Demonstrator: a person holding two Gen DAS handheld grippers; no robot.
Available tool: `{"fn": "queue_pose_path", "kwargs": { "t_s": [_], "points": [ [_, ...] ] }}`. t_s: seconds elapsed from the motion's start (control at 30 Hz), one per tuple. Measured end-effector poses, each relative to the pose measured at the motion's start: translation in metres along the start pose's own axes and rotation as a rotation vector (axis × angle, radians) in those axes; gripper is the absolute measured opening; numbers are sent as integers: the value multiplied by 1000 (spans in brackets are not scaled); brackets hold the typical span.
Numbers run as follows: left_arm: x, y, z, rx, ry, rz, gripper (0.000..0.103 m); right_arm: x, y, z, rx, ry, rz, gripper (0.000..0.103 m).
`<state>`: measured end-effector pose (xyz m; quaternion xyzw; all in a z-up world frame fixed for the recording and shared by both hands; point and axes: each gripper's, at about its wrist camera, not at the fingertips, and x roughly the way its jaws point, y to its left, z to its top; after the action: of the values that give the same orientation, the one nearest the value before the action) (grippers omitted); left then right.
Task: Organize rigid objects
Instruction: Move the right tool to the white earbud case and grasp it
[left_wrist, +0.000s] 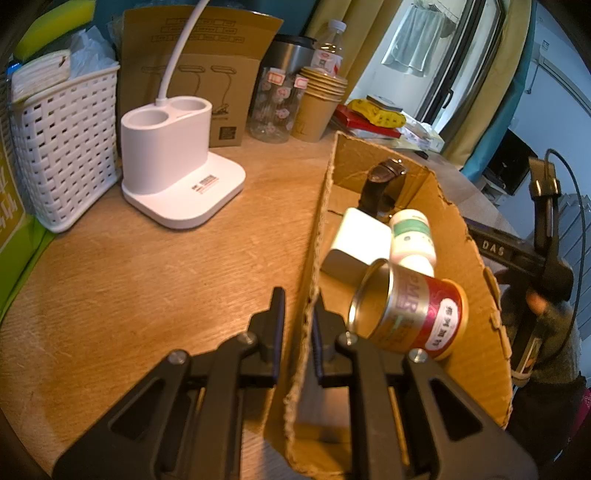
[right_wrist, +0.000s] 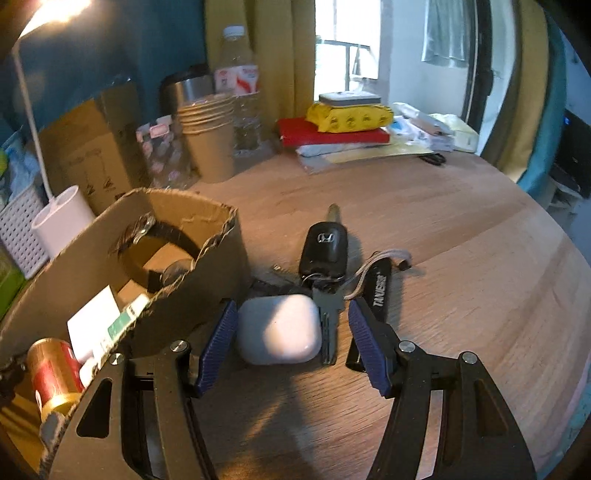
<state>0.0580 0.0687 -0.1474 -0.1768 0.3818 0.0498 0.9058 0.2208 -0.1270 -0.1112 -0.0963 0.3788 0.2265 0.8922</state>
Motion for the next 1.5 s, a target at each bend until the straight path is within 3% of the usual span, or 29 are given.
{"fn": "queue_pose_path", "kwargs": {
  "t_s": [0.17,0.57,0.63,1.5],
  "points": [
    [0,0,0,0,0,0,14,10,-2,-3,8,38,41,66],
    [1,-1,0,1,1,0,14,20,0,-3,14,96,20,62],
    [0,-2,-1,1,1,0,14,20,1,-3,9,95,15,56],
    [0,-1,0,0,1,0,14,-17,-5,3,39,-17,29,56]
  ]
}}
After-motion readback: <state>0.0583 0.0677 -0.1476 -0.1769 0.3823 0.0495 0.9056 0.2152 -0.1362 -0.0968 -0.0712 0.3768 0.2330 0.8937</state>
